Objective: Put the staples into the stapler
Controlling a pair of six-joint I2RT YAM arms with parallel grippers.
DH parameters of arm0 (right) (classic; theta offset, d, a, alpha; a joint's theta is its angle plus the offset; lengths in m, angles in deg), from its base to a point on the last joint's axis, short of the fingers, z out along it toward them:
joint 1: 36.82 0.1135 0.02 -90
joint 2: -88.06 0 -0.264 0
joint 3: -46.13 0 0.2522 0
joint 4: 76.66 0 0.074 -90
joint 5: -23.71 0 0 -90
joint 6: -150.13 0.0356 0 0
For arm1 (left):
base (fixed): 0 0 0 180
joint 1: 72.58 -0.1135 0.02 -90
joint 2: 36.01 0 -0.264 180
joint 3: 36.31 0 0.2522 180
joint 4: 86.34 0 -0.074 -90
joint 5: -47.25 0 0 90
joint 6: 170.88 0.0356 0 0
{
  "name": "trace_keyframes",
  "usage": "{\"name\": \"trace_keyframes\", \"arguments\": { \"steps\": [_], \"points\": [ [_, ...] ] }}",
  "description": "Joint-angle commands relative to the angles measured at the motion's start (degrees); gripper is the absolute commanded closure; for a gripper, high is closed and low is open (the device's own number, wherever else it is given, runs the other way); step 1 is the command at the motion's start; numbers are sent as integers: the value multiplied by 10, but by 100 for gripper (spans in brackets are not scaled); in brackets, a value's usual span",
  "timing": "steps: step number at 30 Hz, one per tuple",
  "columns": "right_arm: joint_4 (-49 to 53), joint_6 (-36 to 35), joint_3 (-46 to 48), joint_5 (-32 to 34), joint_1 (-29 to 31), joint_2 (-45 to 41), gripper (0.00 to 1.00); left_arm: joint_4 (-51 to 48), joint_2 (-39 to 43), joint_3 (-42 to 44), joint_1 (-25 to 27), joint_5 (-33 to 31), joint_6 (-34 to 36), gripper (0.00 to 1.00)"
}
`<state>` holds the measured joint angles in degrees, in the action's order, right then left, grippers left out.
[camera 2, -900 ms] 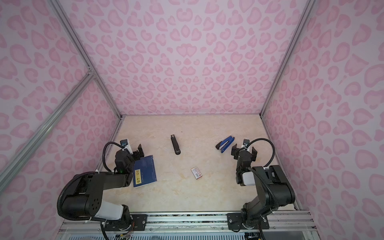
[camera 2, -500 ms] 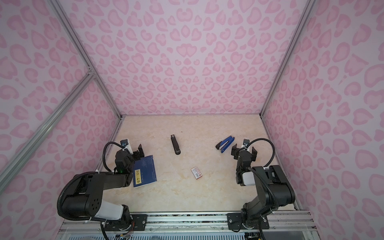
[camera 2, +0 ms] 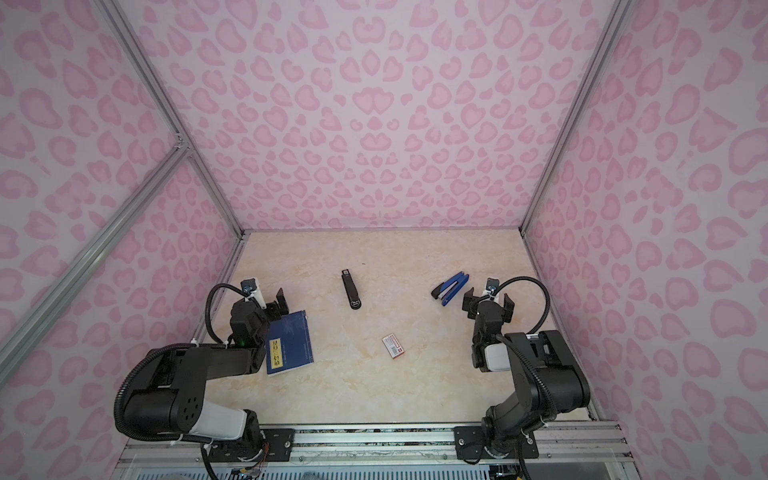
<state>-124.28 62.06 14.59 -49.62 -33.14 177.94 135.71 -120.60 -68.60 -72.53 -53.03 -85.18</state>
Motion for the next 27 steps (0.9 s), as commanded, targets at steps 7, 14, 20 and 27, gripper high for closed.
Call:
{"name": "trace_keyframes", "arguments": {
  "steps": [7,14,20,27],
  "points": [
    [-8,-3,-1,3,1,3,0,10,1,-1,-1,4,5,2],
    [-8,-3,-1,3,1,3,0,10,1,-1,-1,3,5,3],
    [-9,-2,0,3,0,2,0,11,2,0,-1,3,5,2],
    [-5,1,0,30,5,-10,0,-5,12,-7,-1,5,4,2]
  ]
}}
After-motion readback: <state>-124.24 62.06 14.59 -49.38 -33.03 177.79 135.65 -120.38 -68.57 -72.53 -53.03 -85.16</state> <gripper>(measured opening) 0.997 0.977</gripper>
